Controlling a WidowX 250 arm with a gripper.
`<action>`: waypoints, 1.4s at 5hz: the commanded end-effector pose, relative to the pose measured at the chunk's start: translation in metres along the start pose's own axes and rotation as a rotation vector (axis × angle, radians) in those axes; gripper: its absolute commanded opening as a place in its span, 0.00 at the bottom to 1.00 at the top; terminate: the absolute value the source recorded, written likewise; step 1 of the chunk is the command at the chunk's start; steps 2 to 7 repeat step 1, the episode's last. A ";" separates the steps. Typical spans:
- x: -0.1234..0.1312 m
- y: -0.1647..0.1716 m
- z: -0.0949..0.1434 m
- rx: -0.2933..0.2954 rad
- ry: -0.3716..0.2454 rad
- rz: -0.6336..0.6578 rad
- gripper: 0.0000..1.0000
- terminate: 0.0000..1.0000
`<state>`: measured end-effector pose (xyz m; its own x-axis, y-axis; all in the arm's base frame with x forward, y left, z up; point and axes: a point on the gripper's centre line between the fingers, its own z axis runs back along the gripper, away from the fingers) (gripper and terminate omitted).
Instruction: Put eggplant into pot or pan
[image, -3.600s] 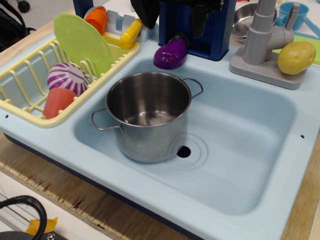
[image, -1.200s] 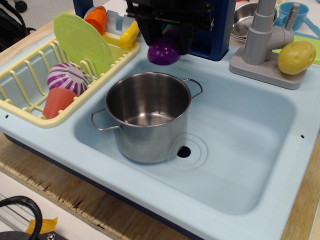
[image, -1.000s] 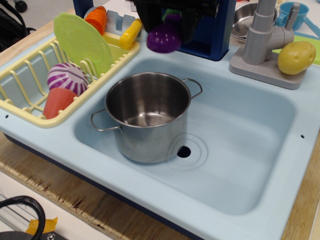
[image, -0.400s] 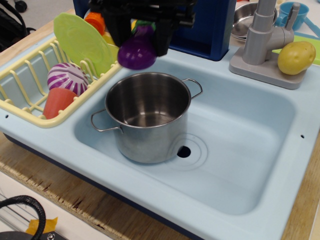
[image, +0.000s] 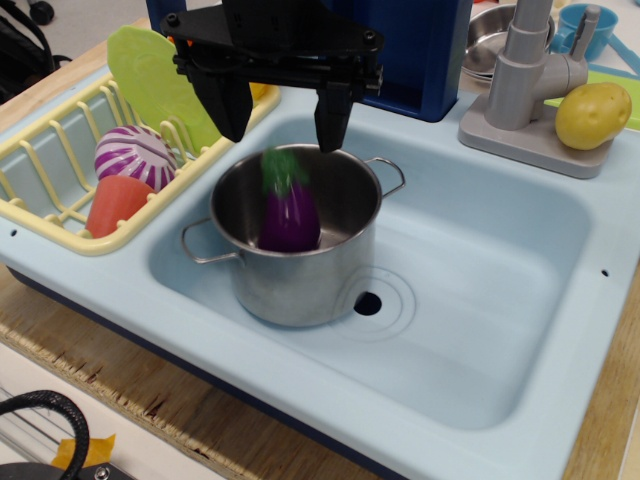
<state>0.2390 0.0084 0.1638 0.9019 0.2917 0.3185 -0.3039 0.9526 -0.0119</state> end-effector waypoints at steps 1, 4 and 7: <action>0.004 0.002 0.004 -0.003 -0.018 0.010 1.00 1.00; 0.004 0.002 0.004 -0.003 -0.018 0.010 1.00 1.00; 0.004 0.002 0.004 -0.003 -0.018 0.010 1.00 1.00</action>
